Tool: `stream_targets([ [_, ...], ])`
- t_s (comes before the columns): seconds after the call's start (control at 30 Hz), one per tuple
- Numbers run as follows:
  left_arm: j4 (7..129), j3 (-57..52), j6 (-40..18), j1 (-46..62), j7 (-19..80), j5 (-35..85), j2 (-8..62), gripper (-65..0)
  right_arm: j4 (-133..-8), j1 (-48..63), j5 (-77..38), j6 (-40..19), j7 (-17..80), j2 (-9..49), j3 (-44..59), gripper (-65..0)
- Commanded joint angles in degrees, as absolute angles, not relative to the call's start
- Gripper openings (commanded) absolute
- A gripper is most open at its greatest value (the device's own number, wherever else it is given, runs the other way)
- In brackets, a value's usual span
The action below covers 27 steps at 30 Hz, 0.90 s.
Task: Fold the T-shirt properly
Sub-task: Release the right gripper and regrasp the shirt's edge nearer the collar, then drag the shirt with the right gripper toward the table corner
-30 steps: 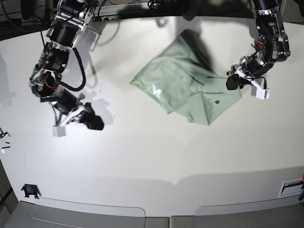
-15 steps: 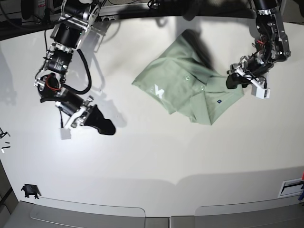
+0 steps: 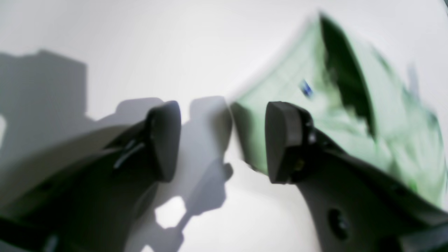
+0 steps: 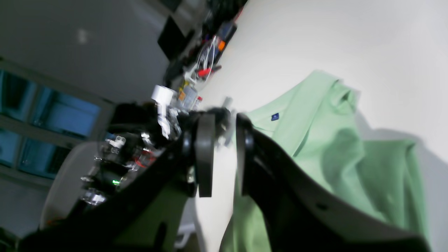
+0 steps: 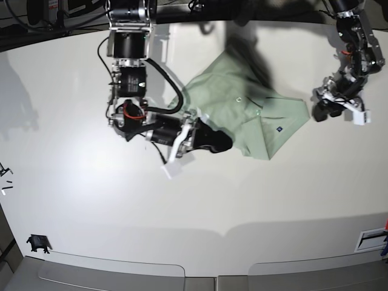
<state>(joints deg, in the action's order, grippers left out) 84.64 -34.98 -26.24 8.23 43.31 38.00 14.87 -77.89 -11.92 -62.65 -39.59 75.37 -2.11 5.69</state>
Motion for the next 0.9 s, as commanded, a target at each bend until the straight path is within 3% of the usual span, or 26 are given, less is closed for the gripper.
stream_targets([
  [0.0, 85.6, -37.1, -26.8, 7.8, 41.9, 39.1, 15.6, -33.6, -78.7, -13.3, -62.7, -40.0, 73.5, -2.9, 4.6, -54.6],
  [0.1, 85.6, -41.9, -26.8, 8.2, 42.0, 39.1, 15.6, -34.6, -78.7, -13.3, -55.4, -40.0, 71.4, -4.3, 1.2, -56.7],
  [0.2, 85.6, -43.9, -26.8, 10.0, 41.9, 39.3, 15.9, -34.6, -78.7, -13.3, -47.5, -40.0, 71.2, -4.6, -3.1, -65.0],
  [0.53, 85.6, -43.9, -26.8, 15.4, 41.7, 39.3, 16.2, -34.6, -78.7, -13.1, -30.1, -40.0, 67.6, -4.6, -14.8, -65.0],
  [0.63, 85.6, -43.9, -26.8, 16.1, 41.5, 39.3, 16.2, -34.6, -78.7, -12.6, -22.9, -40.0, 64.2, -4.6, -15.9, -65.0],
  [0.87, 85.6, -43.9, -26.8, 16.3, 41.4, 39.3, 15.9, -34.6, -78.1, -9.0, -18.0, -40.0, 58.0, -0.9, -15.9, -65.0],
])
